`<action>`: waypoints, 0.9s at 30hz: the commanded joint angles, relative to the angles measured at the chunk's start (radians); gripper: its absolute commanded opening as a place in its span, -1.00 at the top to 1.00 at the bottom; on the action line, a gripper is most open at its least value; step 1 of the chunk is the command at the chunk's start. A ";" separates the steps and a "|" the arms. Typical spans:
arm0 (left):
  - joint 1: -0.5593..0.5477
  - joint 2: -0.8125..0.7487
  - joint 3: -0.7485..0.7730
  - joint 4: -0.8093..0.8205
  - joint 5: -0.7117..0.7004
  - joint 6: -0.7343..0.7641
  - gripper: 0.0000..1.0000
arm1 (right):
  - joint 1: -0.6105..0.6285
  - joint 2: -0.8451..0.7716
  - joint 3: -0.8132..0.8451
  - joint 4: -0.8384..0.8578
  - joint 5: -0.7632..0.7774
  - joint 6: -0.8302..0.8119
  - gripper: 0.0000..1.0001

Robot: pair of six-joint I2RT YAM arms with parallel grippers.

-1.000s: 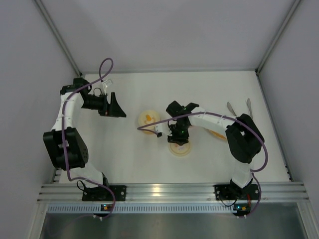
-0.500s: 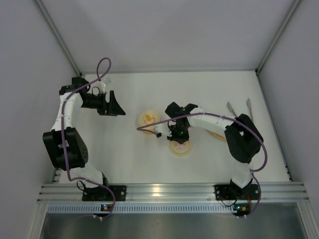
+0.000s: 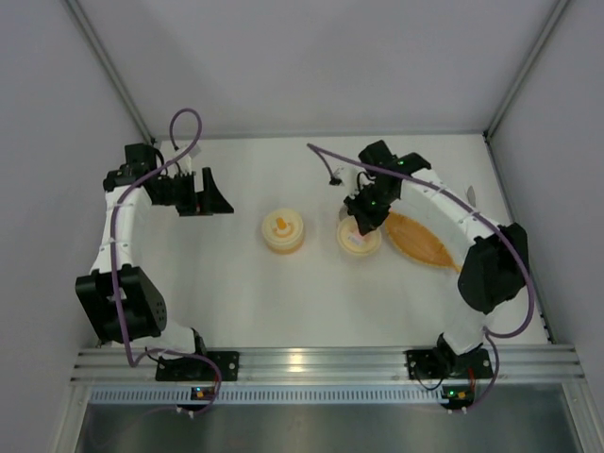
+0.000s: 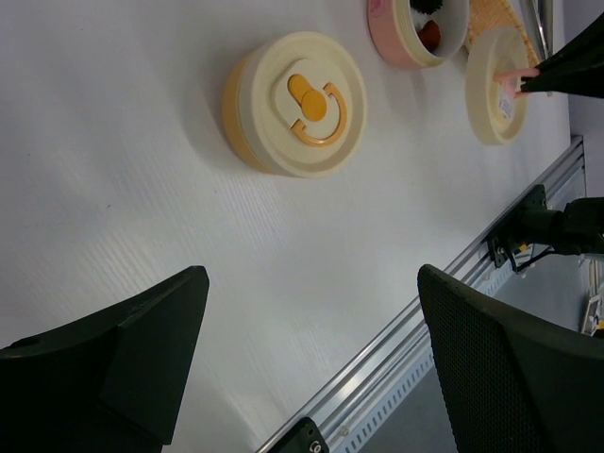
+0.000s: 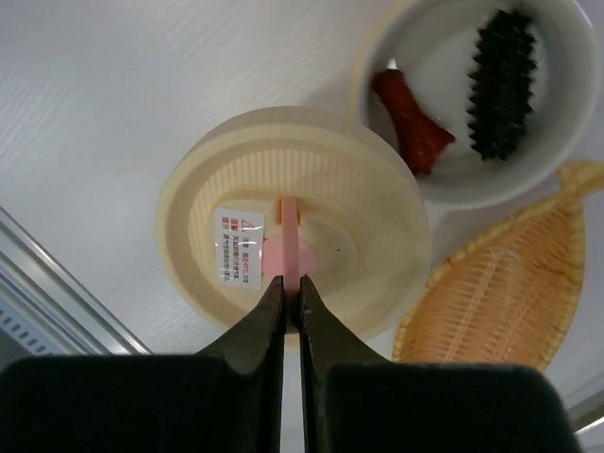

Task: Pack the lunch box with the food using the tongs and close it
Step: Pick up the box lid from the center of the board, then close the box lid on the packing box.

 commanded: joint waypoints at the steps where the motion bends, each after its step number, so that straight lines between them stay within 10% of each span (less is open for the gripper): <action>1: 0.006 -0.026 -0.021 0.044 -0.003 -0.025 -0.95 | -0.099 -0.019 0.041 -0.052 -0.010 0.187 1.00; 12: 0.006 -0.004 -0.030 0.070 0.002 -0.052 -0.95 | -0.136 0.100 0.308 -0.115 0.036 0.121 1.00; 27: 0.008 0.025 -0.039 0.075 0.057 -0.043 -0.96 | -0.136 0.173 0.372 -0.273 -0.016 -0.757 1.00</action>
